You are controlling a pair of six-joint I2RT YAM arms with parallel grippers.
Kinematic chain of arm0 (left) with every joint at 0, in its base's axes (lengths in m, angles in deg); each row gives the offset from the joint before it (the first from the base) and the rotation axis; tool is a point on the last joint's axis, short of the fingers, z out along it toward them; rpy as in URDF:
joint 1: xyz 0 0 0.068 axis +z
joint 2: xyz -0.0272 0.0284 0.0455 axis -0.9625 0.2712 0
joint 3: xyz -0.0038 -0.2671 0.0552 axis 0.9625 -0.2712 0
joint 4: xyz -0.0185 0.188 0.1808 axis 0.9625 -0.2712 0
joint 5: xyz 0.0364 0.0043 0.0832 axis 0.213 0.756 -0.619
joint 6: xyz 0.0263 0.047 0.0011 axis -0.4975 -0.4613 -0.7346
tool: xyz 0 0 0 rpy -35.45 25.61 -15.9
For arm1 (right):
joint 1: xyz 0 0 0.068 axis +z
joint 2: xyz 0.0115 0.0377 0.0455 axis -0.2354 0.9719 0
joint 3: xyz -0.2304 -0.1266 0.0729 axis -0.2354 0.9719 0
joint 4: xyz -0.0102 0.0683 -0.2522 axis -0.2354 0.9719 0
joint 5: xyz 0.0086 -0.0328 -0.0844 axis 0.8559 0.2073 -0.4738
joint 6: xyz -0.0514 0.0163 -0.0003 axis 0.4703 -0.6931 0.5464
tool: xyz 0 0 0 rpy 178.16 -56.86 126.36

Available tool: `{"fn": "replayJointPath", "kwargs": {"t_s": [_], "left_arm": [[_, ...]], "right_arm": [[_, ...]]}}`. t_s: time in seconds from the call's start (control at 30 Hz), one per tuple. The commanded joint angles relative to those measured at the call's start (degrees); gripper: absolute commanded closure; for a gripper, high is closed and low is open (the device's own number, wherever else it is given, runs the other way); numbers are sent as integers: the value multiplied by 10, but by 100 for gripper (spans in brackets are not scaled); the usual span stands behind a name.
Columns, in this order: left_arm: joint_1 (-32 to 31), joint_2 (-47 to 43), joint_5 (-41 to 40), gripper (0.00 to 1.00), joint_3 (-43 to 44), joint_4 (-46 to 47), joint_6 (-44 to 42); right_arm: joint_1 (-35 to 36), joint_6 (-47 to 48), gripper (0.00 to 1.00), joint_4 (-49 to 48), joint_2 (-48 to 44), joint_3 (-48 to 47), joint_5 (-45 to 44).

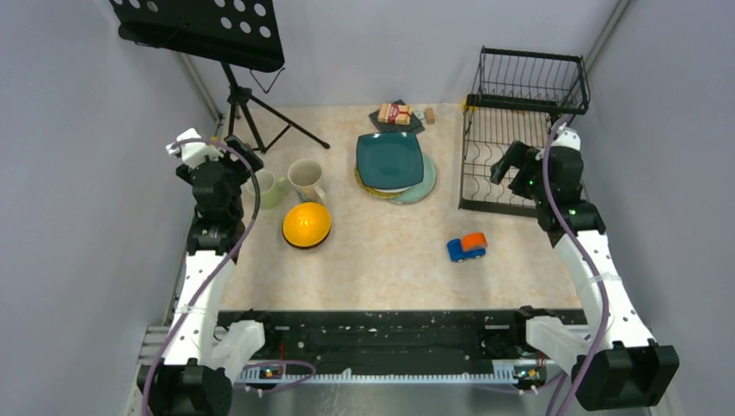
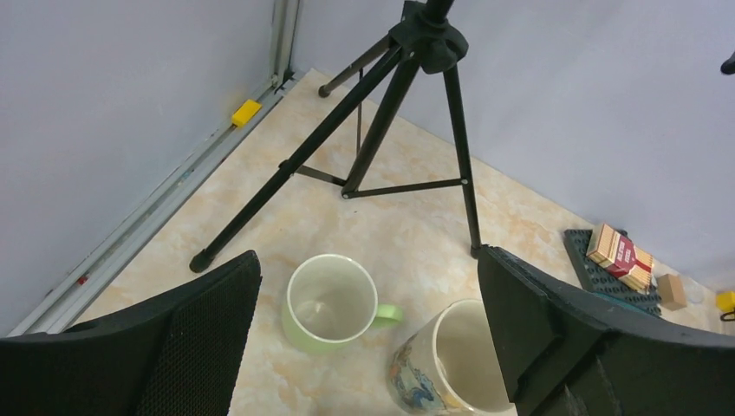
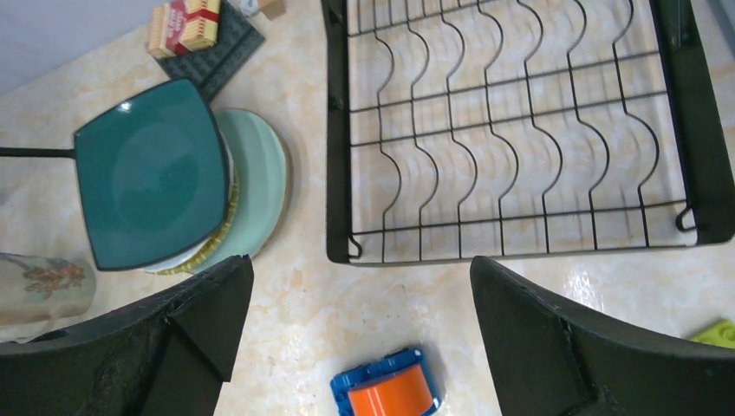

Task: Load the mixed dishes into the dish rack
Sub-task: Pick up the plate at the center of the board.

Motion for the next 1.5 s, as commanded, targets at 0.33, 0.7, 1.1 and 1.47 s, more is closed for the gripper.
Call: {"fn": "replayJointPath", "kwargs": {"t_s": [0.33,0.7,1.1,1.47], "left_arm": [[1,-46,103,1,-5,-64,7],[1,-34,90,1,14,-101,5],[1,-115,188,1,-36,-51,-26],[1,-116,292,1,-38,-20,-25]], "right_arm": [[1,-125,5,53,-115,51,-99],[1,-85,10,240,37,-22,-45],[1,-88,10,265,-13,42,6],[1,-57,10,152,50,92,167]]}}
